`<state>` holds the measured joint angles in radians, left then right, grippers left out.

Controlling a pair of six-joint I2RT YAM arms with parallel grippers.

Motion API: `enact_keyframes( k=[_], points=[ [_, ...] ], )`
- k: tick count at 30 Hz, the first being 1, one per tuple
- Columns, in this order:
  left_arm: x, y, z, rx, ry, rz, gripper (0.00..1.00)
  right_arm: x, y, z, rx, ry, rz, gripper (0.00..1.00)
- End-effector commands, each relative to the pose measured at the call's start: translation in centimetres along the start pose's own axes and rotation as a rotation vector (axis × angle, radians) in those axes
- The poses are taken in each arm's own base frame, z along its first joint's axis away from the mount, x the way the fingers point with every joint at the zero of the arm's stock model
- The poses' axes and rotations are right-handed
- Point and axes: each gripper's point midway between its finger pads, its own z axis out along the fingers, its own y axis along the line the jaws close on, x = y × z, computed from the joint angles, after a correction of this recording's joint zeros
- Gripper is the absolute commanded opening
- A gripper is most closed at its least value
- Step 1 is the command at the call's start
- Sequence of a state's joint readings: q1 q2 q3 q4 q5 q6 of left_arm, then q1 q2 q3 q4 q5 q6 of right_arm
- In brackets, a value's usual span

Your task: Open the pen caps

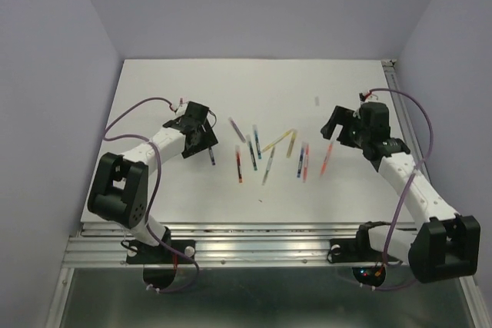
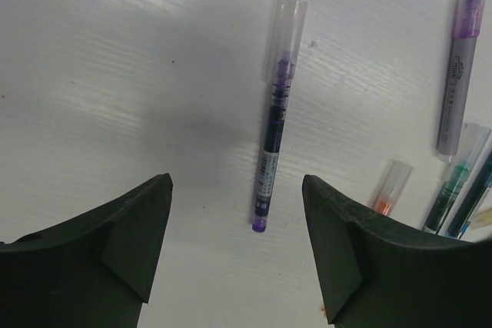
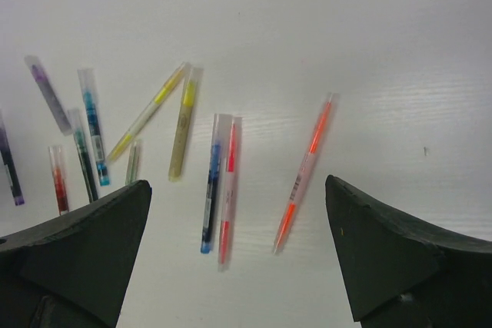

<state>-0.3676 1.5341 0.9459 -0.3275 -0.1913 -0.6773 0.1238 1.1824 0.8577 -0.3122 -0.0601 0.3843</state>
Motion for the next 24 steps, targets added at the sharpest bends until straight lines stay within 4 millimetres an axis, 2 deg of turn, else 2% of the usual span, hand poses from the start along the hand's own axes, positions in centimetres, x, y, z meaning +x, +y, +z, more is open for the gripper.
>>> enact_keyframes(
  k=[1,4,7,10,11,15,19,21,22,24],
  points=[
    [-1.5,-1.6,0.2,-0.005,-0.037,0.004,0.78,2.6,0.9,-2.4,-0.105,-0.003,0.043,1.0],
    [-1.1,-2.3,1.3,-0.007,-0.014,0.032,0.75,3.9,1.0,-3.3,-0.123,0.029,0.055,1.0],
    [-0.6,-2.5,2.4,-0.037,0.006,0.071,0.7,4.2,1.2,-3.8,-0.131,0.036,0.059,1.0],
    [0.1,-1.9,3.3,-0.087,0.026,0.097,0.63,4.2,0.9,-4.1,-0.121,0.041,0.052,1.0],
    [0.4,-1.7,3.6,-0.105,0.036,0.1,0.58,4.3,0.9,-4.2,-0.119,0.041,0.049,1.0],
    [2.6,-2.4,4.0,-0.11,0.074,0.15,0.48,4.8,0.6,-4.2,-0.109,0.058,0.043,1.0],
    [4.4,-1.7,4.8,-0.137,0.101,0.194,0.19,4.9,0.8,-4.4,-0.117,0.065,0.043,1.0],
    [4.4,-1.3,4.7,-0.147,0.097,0.201,0.09,4.9,1.1,-4.8,-0.132,0.075,0.042,1.0],
    [4.3,-1.2,4.4,-0.146,0.087,0.201,0.0,4.8,1.8,-5.3,-0.172,0.079,0.026,1.0],
    [3.8,-1.2,3.9,-0.135,0.07,0.201,0.0,4.8,2.7,-6.0,-0.226,0.079,0.013,1.0]
  ],
)
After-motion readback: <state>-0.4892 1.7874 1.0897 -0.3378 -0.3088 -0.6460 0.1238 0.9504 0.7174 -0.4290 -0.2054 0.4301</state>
